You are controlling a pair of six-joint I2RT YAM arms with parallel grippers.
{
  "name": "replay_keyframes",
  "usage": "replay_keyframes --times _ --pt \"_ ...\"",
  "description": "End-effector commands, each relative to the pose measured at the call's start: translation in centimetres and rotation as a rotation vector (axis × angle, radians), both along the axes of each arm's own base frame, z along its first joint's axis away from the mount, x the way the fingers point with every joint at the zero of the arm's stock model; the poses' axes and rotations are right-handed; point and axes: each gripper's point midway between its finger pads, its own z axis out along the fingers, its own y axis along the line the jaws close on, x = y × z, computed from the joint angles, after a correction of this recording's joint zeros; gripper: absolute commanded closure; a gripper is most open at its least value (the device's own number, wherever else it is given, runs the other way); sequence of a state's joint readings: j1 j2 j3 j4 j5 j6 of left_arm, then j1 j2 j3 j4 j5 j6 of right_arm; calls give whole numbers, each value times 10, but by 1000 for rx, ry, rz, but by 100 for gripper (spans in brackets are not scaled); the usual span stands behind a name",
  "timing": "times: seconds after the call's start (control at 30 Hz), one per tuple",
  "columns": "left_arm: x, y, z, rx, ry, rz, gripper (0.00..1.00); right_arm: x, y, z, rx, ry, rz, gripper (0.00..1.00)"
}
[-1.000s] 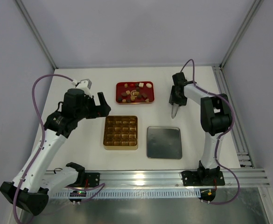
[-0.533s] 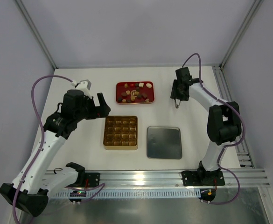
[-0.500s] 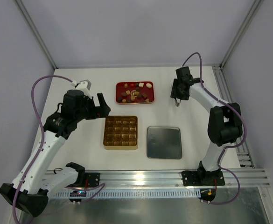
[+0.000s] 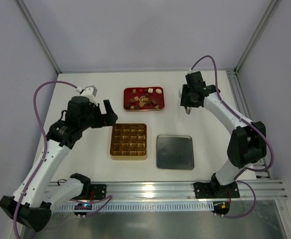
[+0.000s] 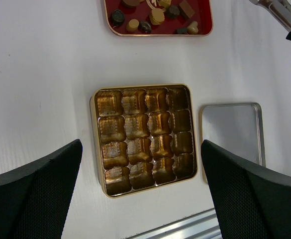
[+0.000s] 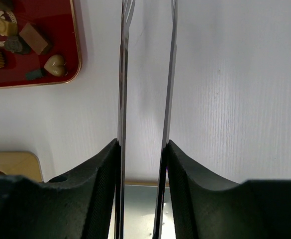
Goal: Pack the chocolate
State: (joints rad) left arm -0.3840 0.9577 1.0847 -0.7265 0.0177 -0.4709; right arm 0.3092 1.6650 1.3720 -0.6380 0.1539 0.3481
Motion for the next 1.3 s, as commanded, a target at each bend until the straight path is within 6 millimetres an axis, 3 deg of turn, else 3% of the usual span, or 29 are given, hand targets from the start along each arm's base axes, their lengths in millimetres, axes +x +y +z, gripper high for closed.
replay_keyframes --times 0.0,0.23,0.6,1.27 --pt "0 1 5 -7 -23 8 0 -11 11 40 21 -86 45 57" --pt "0 1 4 -9 -21 9 0 -28 47 65 57 -122 151 57" --pt "0 6 4 4 -24 36 0 -36 114 57 49 -79 334 57" --pt "-2 10 5 10 -22 51 0 -14 133 14 -17 11 395 58"
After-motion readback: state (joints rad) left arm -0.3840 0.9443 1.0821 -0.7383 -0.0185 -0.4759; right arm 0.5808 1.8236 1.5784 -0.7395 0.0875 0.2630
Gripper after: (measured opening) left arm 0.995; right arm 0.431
